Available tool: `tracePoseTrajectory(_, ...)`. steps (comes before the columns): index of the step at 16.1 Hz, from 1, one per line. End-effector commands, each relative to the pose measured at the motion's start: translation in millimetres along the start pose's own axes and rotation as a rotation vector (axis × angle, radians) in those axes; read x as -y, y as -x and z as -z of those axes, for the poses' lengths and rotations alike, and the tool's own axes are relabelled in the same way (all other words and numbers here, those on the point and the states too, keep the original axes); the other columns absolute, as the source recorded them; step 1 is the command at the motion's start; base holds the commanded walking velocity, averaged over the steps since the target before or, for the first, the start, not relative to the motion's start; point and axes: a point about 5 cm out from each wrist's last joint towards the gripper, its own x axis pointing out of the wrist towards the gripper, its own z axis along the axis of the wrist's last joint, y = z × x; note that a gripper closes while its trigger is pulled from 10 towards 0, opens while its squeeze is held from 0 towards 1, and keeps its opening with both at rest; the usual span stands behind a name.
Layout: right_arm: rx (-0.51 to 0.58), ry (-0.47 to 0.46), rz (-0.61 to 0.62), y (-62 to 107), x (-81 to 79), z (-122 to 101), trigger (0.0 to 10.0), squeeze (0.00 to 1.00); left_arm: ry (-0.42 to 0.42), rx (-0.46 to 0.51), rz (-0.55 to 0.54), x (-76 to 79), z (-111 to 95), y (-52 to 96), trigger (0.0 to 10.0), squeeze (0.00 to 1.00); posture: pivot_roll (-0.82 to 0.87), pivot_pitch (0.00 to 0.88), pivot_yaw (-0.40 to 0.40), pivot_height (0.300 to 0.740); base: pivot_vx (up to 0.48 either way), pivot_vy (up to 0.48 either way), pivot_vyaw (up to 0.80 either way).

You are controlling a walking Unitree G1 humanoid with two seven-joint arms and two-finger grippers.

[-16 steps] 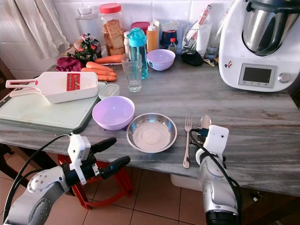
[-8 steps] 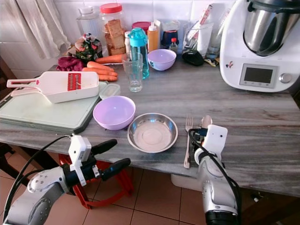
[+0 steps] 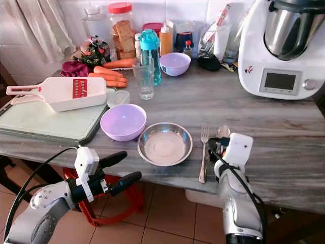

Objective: Setting the table

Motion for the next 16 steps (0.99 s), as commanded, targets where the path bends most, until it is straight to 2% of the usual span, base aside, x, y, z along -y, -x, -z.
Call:
tracePoseTrajectory(1, 0.071, 0.015, -0.043, 7.3, -4.2, -14.1, 10.0, 1.0, -0.006, -0.008, -0.013, -2.3, 0.0, 2.3, 10.0, 0.0, 0.0, 0.016, 0.05, 0.74, 0.0, 0.0, 0.0)
tracePoseTrajectory(5, 0.247, 0.077, -0.086, 18.8, -6.7, -42.2, 10.0, 1.0, 0.004, 0.015, -0.027, -3.3, -3.2, 1.8, 10.0, 0.0, -0.01, 0.012, 0.042, 0.74, 0.0, 0.0, 0.0)
tracePoseTrajectory(7, 0.346, 0.194, -0.066, 26.2, -5.5, -51.9, 10.0, 1.0, 0.017, 0.062, -0.079, -8.7, -8.7, 0.7, 10.0, 0.0, 0.0, 0.002, 0.033, 0.74, 0.0, 0.0, 0.0)
tracePoseTrajectory(9, 0.362, 0.235, -0.051, 31.0, -1.8, -49.3, 10.0, 1.0, 0.015, 0.121, -0.187, -17.8, -14.0, -2.0, 10.0, 0.0, 0.0, 0.0, 0.027, 0.74, 0.0, 0.0, 0.0)
tracePoseTrajectory(10, 0.352, 0.234, -0.053, 35.3, 1.0, -43.5, 10.0, 1.0, -0.011, 0.166, -0.291, -25.1, -17.5, -3.1, 10.0, 0.0, 0.01, 0.0, 0.018, 0.74, 0.0, 0.0, 0.0)
tracePoseTrajectory(11, 0.349, 0.24, -0.05, 37.4, 2.2, -41.0, 10.0, 1.0, -0.016, 0.19, -0.336, -27.7, -19.4, -3.3, 10.0, 0.0, 0.01, 0.0, 0.016, 0.74, 0.0, 0.0, 0.0)
tracePoseTrajectory(12, 0.344, 0.247, -0.059, 41.7, 2.0, -35.7, 10.0, 1.0, -0.047, 0.217, -0.43, -31.2, -23.8, -4.6, 10.0, 0.0, 0.0, 0.0, 0.007, 0.74, 0.0, 0.0, 0.0)
tracePoseTrajectory(14, 0.361, 0.242, -0.059, 44.9, 2.1, -36.6, 10.0, 1.0, -0.054, 0.252, -0.459, -28.5, -33.1, -11.8, 10.0, 0.0, 0.0, 0.0, -0.003, 0.74, 0.0, 0.0, 0.0)
tracePoseTrajectory(16, 0.374, 0.25, -0.049, 45.3, 4.2, -37.6, 10.0, 1.0, -0.099, 0.237, -0.568, -33.8, -34.2, -17.3, 10.0, 0.0, 0.0, 0.0, -0.001, 0.74, 0.0, 0.0, 0.0)
